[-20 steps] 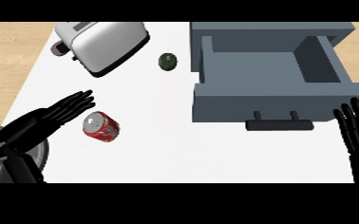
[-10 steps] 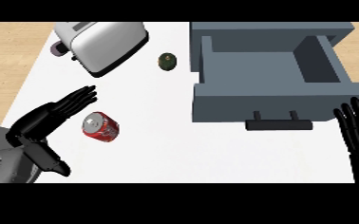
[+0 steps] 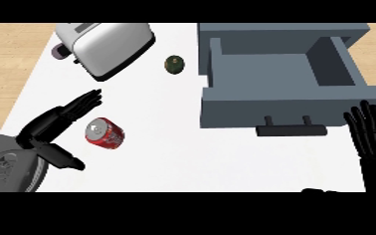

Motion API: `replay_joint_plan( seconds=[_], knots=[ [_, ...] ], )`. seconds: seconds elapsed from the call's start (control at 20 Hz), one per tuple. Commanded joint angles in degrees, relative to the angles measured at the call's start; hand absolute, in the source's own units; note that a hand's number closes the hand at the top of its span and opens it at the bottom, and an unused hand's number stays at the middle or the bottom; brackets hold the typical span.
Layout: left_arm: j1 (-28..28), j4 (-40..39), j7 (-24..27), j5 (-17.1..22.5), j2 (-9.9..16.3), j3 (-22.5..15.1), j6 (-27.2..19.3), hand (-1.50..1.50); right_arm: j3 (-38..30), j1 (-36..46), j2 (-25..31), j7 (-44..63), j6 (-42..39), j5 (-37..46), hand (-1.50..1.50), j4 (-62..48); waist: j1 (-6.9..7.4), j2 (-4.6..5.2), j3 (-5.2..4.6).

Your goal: Pick up the can, place it into the drawer and close the drawer

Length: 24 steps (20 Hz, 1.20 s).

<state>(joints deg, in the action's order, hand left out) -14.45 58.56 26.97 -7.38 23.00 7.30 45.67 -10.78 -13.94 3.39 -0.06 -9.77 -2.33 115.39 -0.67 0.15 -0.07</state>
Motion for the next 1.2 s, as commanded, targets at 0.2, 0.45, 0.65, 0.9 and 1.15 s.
replay_joint_plan(
  seconds=[0.2,0.45,0.65,0.9,1.15],
  knots=[
    [-4.4,-12.0,14.4,-3.6,3.7,-3.3,3.4,-1.50,-0.5,1.2,0.3,4.2,0.2,-1.5,-1.50,2.9,-0.21,0.05,-0.02],
    [-5.3,-17.0,18.9,-5.4,2.4,-6.4,-0.5,-1.50,-0.3,-1.4,0.3,2.1,-0.5,0.2,-1.50,4.0,-0.46,0.08,-0.04],
    [-5.6,-23.5,24.0,-6.9,4.4,-7.9,-1.8,-1.50,-0.7,-0.3,-0.3,2.0,-0.3,-0.9,-1.50,2.5,-0.43,0.18,-0.05],
    [-8.5,-28.3,24.5,-7.3,2.6,-9.3,-4.6,-1.50,-2.3,0.8,0.9,1.6,-0.8,-1.6,-1.50,2.0,-0.42,0.18,-0.03],
    [-10.3,-32.6,27.6,-7.8,1.7,-10.9,-5.9,-1.50,-1.0,-1.3,-0.2,1.9,-1.4,-1.9,-1.50,4.3,-0.93,0.25,-0.09]
  ],
)
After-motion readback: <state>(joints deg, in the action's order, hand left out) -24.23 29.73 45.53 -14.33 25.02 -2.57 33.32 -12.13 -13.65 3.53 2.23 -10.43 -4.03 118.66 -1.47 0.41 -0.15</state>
